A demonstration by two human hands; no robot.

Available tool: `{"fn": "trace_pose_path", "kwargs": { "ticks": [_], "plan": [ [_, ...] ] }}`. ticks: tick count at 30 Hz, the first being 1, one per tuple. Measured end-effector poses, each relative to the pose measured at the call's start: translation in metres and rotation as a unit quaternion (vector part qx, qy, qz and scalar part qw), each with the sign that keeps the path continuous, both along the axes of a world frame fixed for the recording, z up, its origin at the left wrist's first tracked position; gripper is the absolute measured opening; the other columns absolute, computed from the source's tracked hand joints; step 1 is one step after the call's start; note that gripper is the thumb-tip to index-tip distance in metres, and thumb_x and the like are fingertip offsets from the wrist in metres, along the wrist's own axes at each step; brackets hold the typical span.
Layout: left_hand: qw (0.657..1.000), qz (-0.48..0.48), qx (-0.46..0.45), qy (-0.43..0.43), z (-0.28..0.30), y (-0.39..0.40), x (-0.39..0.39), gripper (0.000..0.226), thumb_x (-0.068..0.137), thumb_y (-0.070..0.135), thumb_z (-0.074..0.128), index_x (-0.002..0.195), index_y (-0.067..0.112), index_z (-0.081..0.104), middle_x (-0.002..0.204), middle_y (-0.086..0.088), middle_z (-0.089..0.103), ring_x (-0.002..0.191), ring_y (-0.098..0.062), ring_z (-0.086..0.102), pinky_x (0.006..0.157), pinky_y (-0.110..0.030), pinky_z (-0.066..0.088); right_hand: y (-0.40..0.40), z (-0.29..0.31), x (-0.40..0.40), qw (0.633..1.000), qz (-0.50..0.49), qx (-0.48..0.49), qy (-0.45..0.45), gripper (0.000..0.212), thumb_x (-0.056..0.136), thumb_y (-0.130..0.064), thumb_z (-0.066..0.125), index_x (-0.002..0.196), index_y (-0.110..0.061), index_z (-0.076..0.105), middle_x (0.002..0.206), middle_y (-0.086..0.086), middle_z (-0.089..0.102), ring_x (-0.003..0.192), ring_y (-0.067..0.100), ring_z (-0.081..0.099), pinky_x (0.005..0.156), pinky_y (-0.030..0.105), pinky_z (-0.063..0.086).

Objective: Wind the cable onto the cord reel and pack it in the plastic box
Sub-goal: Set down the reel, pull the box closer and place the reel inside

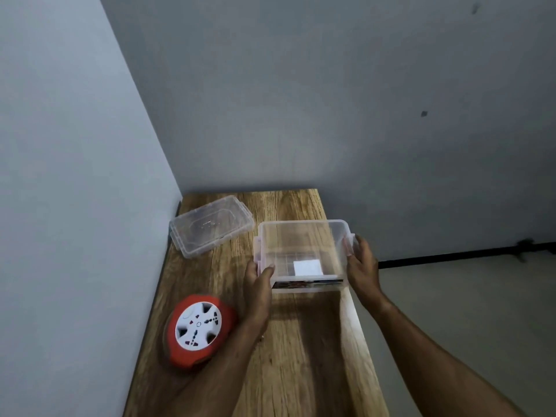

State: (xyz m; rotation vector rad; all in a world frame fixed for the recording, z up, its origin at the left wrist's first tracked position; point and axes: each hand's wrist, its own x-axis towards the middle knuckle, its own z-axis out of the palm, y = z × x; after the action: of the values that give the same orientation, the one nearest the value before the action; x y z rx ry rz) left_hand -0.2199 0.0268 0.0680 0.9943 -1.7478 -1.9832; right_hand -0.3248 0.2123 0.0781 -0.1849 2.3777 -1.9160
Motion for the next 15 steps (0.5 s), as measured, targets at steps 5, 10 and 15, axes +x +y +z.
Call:
{"fn": "trace_pose_path", "kwargs": {
  "ticks": [5, 10, 15],
  "plan": [
    [1.0, -0.003, -0.026, -0.014, -0.005, 0.016, 0.018, 0.036, 0.1, 0.018, 0.061, 0.135, 0.015, 0.058, 0.119, -0.005, 0.07, 0.101, -0.014, 0.069, 0.065, -0.014, 0.054, 0.015, -0.019, 0.003, 1.0, 0.003, -0.004, -0.009, 0.022, 0.104, -0.019, 0.054, 0.127, -0.019, 0.057, 0.12, 0.004, 0.067, 0.106, 0.015, 0.07, 0.077, 0.035, 0.064],
    [0.999, 0.008, -0.022, -0.021, -0.007, 0.022, 0.026, 0.04, 0.1, 0.015, 0.061, 0.139, 0.01, 0.056, 0.126, -0.007, 0.066, 0.114, -0.024, 0.064, 0.086, -0.032, 0.053, 0.024, -0.053, -0.006, 0.999, 0.01, 0.005, -0.031, 0.044, 0.101, -0.039, 0.056, 0.142, -0.023, 0.05, 0.138, 0.007, 0.061, 0.126, 0.029, 0.06, 0.091, 0.055, 0.059],
    [1.0, 0.011, 0.002, -0.011, -0.012, 0.022, 0.036, 0.039, 0.1, 0.013, 0.061, 0.138, 0.012, 0.055, 0.123, -0.006, 0.067, 0.105, -0.016, 0.067, 0.086, -0.035, 0.06, 0.017, -0.04, 0.009, 0.999, 0.011, -0.011, -0.033, 0.038, 0.105, -0.027, 0.055, 0.142, -0.02, 0.05, 0.136, 0.003, 0.061, 0.125, 0.02, 0.06, 0.096, 0.046, 0.058]
  ]
}}
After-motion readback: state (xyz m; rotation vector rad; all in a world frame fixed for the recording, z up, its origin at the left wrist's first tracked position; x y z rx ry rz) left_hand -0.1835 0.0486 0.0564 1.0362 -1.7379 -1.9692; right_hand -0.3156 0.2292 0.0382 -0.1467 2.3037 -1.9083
